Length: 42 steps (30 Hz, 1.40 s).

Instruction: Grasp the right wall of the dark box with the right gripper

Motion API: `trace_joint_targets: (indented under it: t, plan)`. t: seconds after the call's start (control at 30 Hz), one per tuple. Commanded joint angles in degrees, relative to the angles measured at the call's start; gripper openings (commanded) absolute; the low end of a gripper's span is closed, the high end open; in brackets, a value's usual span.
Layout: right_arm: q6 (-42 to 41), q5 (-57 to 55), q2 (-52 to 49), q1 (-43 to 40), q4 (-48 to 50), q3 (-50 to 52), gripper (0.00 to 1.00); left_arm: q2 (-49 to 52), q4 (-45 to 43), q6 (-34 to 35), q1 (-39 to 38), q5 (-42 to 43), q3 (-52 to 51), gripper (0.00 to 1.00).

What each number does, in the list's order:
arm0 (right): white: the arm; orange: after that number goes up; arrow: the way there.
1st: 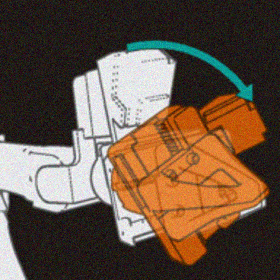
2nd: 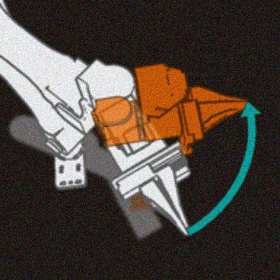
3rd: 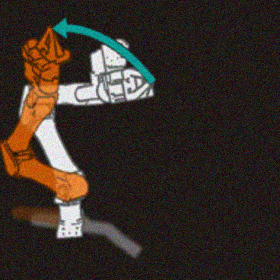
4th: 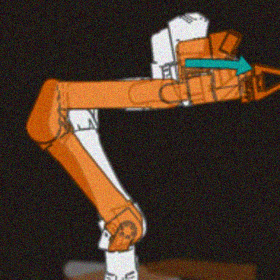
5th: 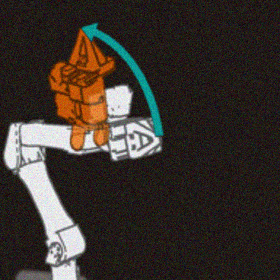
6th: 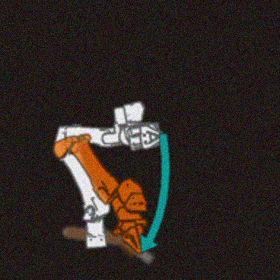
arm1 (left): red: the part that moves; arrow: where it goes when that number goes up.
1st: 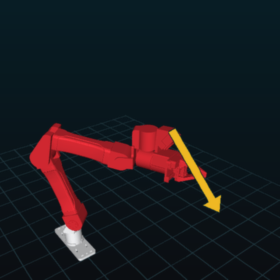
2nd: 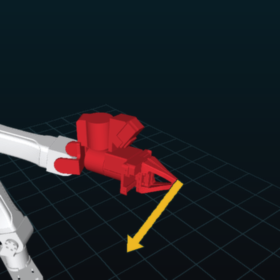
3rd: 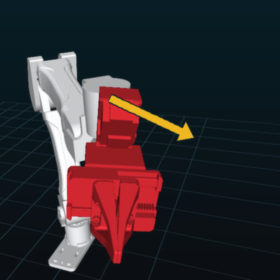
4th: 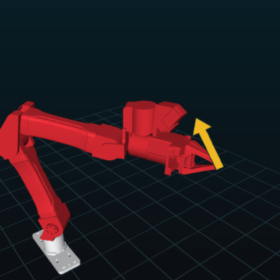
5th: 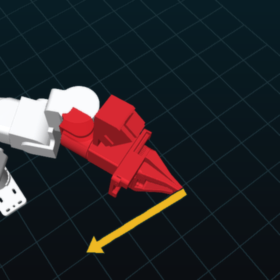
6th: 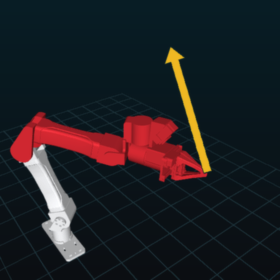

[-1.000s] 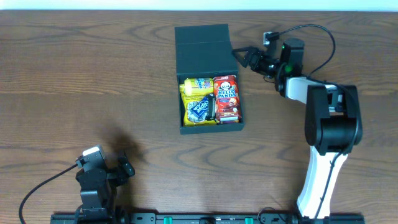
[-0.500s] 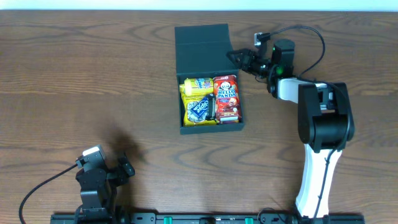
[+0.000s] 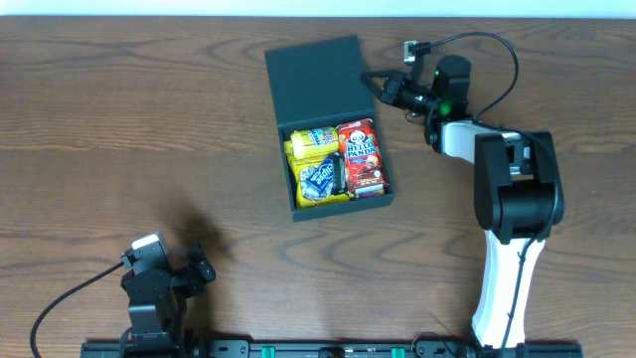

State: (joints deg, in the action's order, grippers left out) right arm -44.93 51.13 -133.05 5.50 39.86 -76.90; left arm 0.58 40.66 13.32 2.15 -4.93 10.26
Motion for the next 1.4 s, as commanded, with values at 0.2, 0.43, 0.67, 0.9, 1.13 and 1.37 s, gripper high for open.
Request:
trace_joint_targets:
  t: [0.2,0.43,0.67,0.9,1.13,1.37]
  plan:
    - [2.1,18.7,-1.1,0.8,9.9,-0.2,0.01,-0.3,1.3,0.2,0.2,-0.8,-0.8,0.95]
    - [-3.9,32.4,-1.1,0.7,19.5,-0.2,0.02,-0.3,1.3,0.2,0.2,-0.8,-0.8,0.95]
    - [-27.5,38.2,-1.0,0.6,49.8,-0.1,0.01,-0.3,1.3,0.2,0.2,-0.8,-0.8,0.95]
    - [-30.0,38.2,-0.3,0.9,50.4,-0.2,0.01,-0.3,1.3,0.2,0.2,-0.8,-0.8,0.95]
    - [-29.6,38.2,-0.3,1.4,50.4,-0.7,0.01,-0.3,1.4,0.2,0.2,-0.8,-0.8,0.95]
    - [-35.0,38.2,-0.3,2.6,50.4,-7.8,0.01,-0.3,1.3,0.2,0.2,-0.8,-0.8,0.95]
